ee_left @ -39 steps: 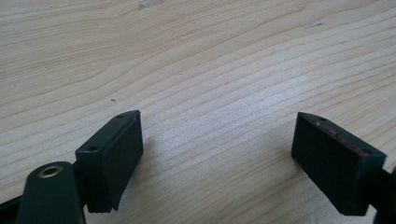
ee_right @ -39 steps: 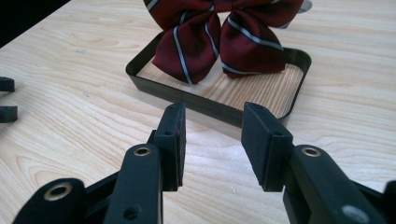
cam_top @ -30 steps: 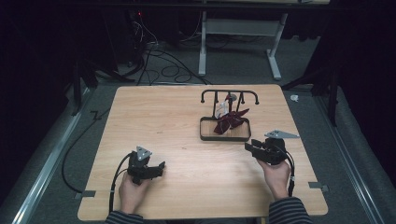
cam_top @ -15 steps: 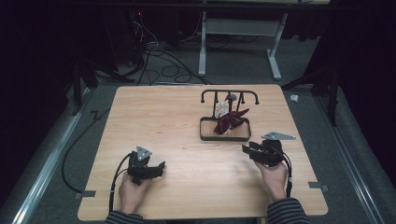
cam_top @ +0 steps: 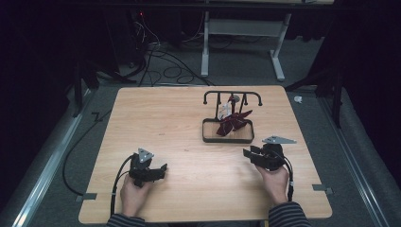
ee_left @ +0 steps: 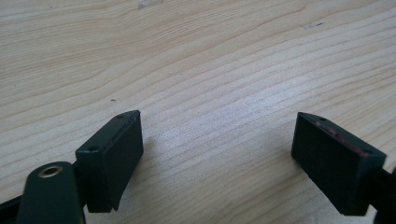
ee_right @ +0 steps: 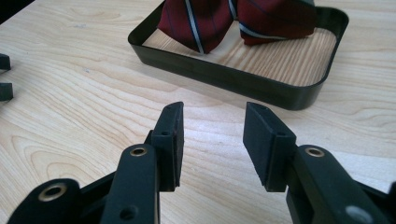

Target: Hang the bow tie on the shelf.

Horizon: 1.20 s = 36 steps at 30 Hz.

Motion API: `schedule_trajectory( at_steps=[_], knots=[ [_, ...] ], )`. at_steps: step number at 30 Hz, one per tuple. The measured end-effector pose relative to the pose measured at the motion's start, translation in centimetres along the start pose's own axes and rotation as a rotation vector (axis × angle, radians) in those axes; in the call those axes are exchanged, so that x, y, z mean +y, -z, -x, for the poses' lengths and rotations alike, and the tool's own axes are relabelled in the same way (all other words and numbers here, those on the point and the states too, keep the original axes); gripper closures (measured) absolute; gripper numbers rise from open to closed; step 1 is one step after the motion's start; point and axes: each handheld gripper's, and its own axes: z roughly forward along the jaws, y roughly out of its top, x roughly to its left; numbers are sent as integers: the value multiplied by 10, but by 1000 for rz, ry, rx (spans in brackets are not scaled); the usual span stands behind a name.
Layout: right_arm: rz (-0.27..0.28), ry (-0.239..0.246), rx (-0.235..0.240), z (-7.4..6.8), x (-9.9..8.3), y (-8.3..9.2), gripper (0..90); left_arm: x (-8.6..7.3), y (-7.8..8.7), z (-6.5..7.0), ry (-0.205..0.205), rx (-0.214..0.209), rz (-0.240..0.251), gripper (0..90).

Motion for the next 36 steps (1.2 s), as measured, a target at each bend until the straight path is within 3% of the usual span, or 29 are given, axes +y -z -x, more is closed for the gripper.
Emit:
schedule_trajectory(
  at_steps=[18, 36],
  knots=[
    [-26, 4, -3, -6, -14, -22, 598, 0, 0, 0, 0, 0, 0, 173],
    [-32, 29, -11, -12, -16, -33, 589, 0, 0, 0, 1, 0, 0, 173]
  ],
)
